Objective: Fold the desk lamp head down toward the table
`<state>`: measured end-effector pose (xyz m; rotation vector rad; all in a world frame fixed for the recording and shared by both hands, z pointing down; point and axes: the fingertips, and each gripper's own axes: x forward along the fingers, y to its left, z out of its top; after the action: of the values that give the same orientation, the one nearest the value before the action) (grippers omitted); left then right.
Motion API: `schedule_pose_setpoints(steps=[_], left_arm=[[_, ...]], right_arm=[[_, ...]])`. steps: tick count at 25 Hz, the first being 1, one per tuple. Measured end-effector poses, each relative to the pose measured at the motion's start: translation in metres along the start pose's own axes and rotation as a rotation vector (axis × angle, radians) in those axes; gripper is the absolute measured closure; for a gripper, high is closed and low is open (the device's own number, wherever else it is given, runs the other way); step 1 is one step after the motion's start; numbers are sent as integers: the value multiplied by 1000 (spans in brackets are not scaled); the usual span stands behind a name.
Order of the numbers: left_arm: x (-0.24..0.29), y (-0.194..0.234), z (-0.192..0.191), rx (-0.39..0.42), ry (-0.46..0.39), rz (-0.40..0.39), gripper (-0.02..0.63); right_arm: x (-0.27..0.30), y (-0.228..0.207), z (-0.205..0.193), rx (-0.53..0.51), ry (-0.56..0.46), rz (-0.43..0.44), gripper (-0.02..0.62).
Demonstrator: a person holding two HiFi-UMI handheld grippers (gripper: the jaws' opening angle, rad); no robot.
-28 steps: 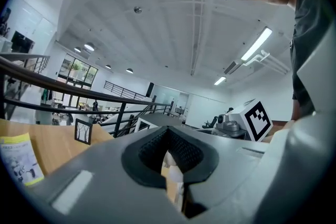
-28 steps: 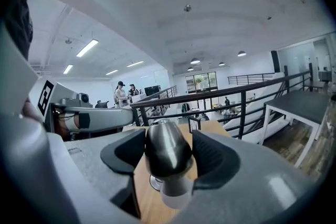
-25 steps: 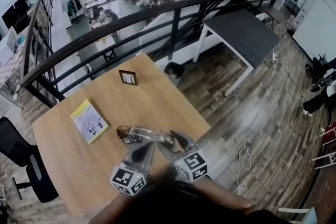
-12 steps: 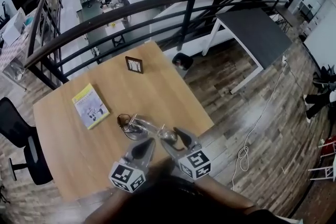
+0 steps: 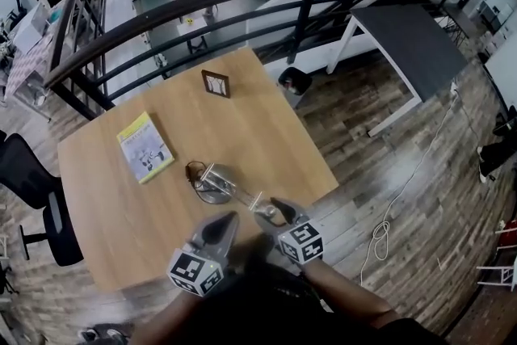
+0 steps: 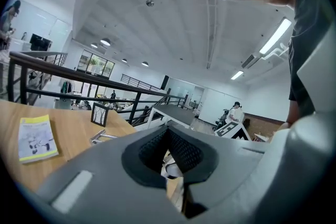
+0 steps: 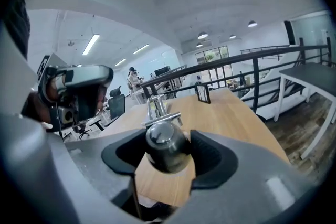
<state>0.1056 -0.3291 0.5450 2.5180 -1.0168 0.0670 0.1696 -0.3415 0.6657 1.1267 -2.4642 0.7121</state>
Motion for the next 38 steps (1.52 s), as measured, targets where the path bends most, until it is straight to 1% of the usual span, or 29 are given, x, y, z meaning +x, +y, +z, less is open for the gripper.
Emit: schedule_pose_setpoints(steps=[8, 15, 21, 27, 33, 38], left_arm=[[-12, 12, -7, -1, 15, 78, 607], [-25, 22, -7, -13, 11, 148, 607], [-29, 28, -9, -21, 11, 174, 607], [-27, 29, -9, -23, 17, 172, 606], [-27, 27, -10, -22, 21, 157, 607], [-31, 29, -9, -20, 20, 146, 607]], right_arm=[[49, -11, -51, -60, 103, 66, 347], [83, -15, -75, -104, 173, 108, 347], [103, -12, -81, -123, 206, 134, 347], [117, -11, -81, -127, 201, 138, 347], [115, -9, -81, -117, 214, 131, 347], [117, -13, -83, -139, 188, 132, 342]])
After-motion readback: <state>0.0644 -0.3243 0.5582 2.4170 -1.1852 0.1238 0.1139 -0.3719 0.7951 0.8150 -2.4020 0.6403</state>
